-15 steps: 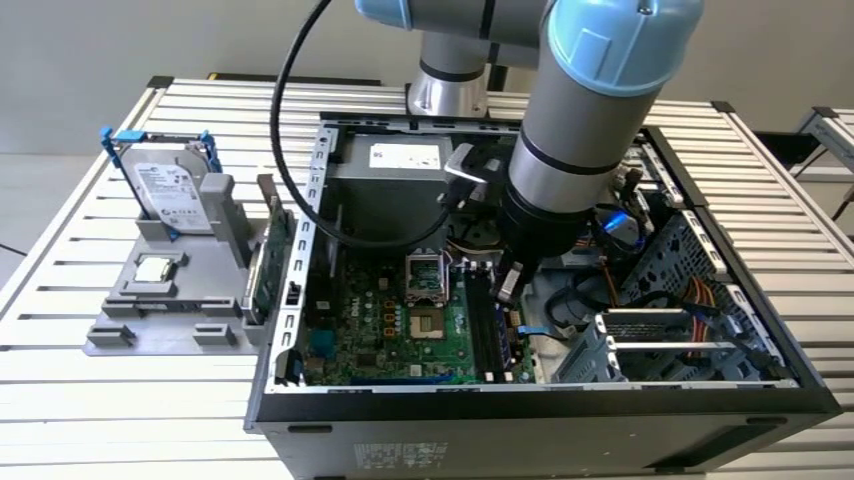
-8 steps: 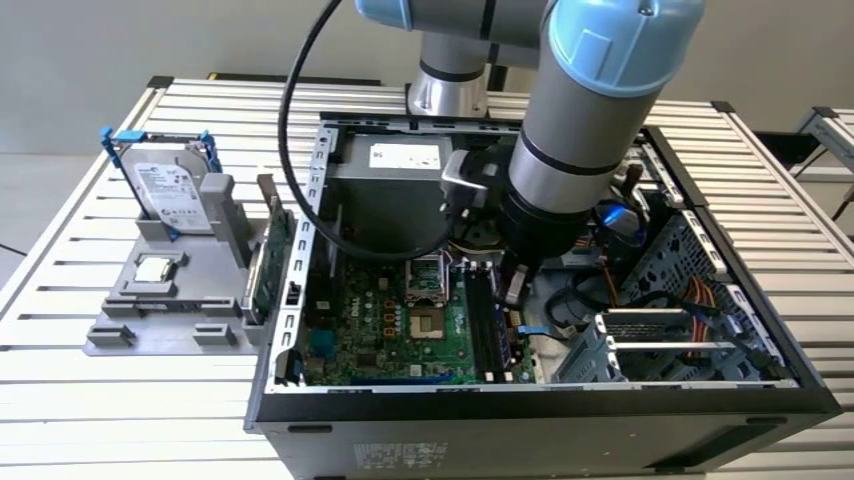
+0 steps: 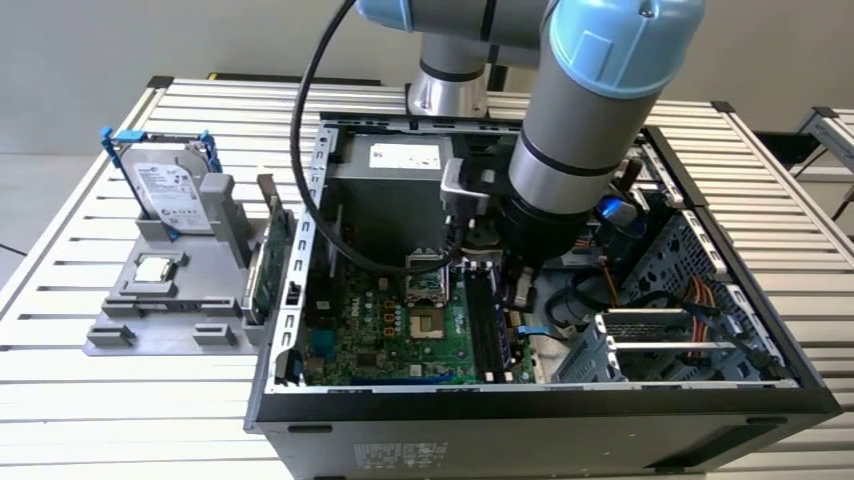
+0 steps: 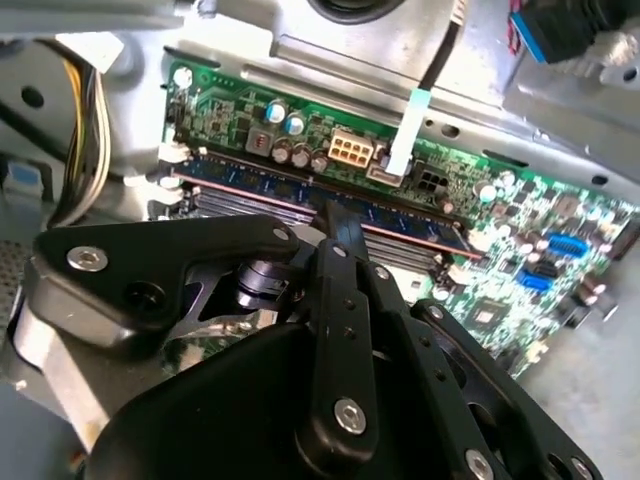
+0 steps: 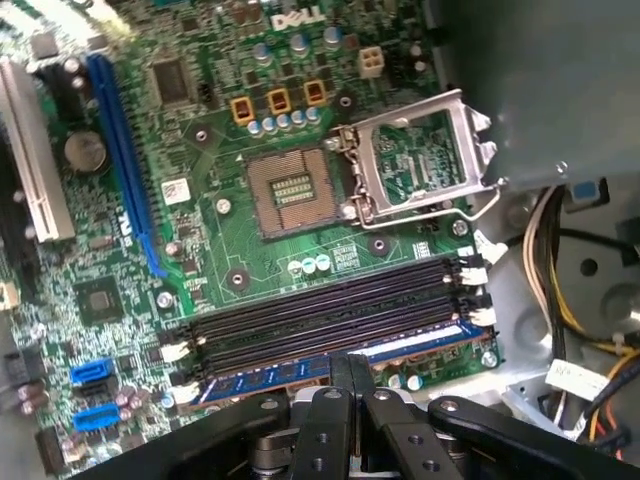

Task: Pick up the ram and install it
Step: 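Press down the ram until it locks into place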

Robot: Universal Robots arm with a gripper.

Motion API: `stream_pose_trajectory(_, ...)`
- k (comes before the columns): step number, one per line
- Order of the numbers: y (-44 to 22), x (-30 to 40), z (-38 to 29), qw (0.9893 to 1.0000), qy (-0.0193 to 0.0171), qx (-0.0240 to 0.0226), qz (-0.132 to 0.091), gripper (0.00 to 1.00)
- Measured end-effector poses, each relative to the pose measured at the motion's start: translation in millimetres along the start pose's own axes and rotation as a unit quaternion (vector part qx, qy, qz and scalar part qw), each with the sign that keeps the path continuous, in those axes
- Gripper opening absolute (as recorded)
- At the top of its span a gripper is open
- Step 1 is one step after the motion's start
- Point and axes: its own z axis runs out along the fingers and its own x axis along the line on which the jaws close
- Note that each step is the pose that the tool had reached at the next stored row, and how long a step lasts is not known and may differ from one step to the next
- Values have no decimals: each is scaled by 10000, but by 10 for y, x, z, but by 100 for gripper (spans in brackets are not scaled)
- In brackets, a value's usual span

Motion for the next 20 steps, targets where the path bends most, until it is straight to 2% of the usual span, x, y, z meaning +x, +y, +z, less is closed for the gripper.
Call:
stream_pose_trajectory(3,0,0,4,9996,4,-9,-273,0)
stream_pose_trajectory(7,0,0,9,9980,10,-21,-634,0)
stream_pose_trajectory(11,0,0,11,9950,15,-33,-996,0)
stream_pose_trajectory(15,0,0,11,9910,20,-44,-1339,0)
stream_pose_trajectory(20,2,0,11,9907,20,-44,-1359,0)
